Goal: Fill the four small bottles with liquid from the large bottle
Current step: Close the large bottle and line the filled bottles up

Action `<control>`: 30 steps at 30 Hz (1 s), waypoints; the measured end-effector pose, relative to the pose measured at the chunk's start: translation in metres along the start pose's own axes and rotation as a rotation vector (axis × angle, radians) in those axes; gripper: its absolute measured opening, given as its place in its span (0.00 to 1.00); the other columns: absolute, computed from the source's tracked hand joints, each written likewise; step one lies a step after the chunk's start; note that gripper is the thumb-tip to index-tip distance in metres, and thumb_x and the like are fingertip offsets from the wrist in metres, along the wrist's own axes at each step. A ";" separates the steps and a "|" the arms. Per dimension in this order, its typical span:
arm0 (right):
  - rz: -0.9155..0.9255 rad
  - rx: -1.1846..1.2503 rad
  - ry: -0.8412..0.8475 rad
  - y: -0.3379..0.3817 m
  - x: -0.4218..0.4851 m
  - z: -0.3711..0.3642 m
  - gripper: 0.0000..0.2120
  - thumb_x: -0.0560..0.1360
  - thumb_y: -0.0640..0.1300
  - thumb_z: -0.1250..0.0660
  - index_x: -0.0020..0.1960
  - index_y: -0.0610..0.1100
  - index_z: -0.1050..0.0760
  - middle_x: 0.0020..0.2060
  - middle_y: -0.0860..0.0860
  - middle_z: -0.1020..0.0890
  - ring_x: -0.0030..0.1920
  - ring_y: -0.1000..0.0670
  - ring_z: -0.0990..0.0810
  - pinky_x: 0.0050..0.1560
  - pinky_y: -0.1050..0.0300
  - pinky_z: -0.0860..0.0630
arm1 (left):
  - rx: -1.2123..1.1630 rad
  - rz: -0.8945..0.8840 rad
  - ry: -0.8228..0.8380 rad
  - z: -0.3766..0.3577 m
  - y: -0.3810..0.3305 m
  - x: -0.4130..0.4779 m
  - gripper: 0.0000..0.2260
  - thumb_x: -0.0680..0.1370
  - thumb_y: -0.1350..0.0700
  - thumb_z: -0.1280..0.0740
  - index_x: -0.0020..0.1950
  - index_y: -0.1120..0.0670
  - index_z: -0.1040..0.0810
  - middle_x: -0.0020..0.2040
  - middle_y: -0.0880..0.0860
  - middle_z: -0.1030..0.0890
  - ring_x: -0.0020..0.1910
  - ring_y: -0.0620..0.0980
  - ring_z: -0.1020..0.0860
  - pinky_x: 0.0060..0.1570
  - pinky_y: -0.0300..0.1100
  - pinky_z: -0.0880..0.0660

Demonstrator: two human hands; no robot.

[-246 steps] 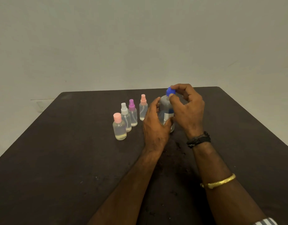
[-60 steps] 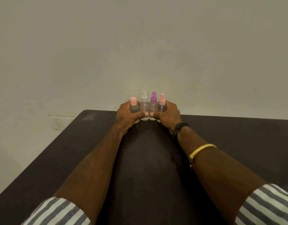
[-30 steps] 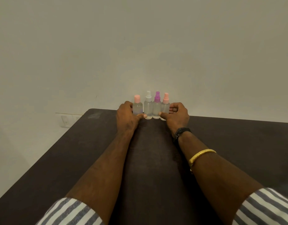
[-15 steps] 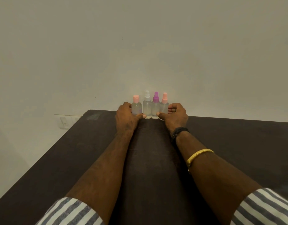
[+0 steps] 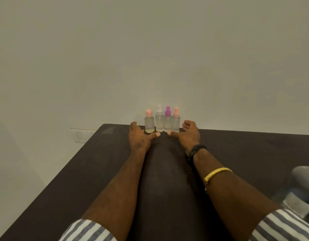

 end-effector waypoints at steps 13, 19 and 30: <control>-0.027 -0.019 0.029 0.010 -0.081 0.018 0.39 0.68 0.50 0.18 0.74 0.46 0.31 0.70 0.48 0.25 0.69 0.48 0.26 0.68 0.51 0.26 | 0.157 -0.296 0.089 -0.001 -0.032 -0.109 0.37 0.77 0.47 0.27 0.79 0.58 0.40 0.75 0.57 0.31 0.74 0.55 0.32 0.71 0.45 0.33; 0.094 -0.159 0.018 0.012 -0.130 0.033 0.29 0.76 0.52 0.25 0.73 0.45 0.29 0.69 0.47 0.24 0.70 0.47 0.25 0.66 0.55 0.27 | 0.230 -0.538 0.176 0.001 -0.050 -0.166 0.30 0.83 0.56 0.38 0.82 0.57 0.46 0.82 0.55 0.42 0.81 0.51 0.44 0.79 0.47 0.43; 0.511 -0.640 0.005 0.036 -0.206 0.070 0.34 0.80 0.47 0.31 0.81 0.42 0.41 0.79 0.42 0.37 0.80 0.43 0.41 0.80 0.47 0.41 | 0.315 -0.786 0.159 0.010 -0.061 -0.236 0.29 0.81 0.65 0.43 0.81 0.65 0.49 0.82 0.62 0.47 0.82 0.57 0.51 0.80 0.56 0.46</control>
Point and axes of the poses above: each hand's wrist, its own x-axis towards the middle knuckle, its own z-axis out of the back of the hand, y = z × x, the point moved 6 cm from there along x, towards the middle knuckle
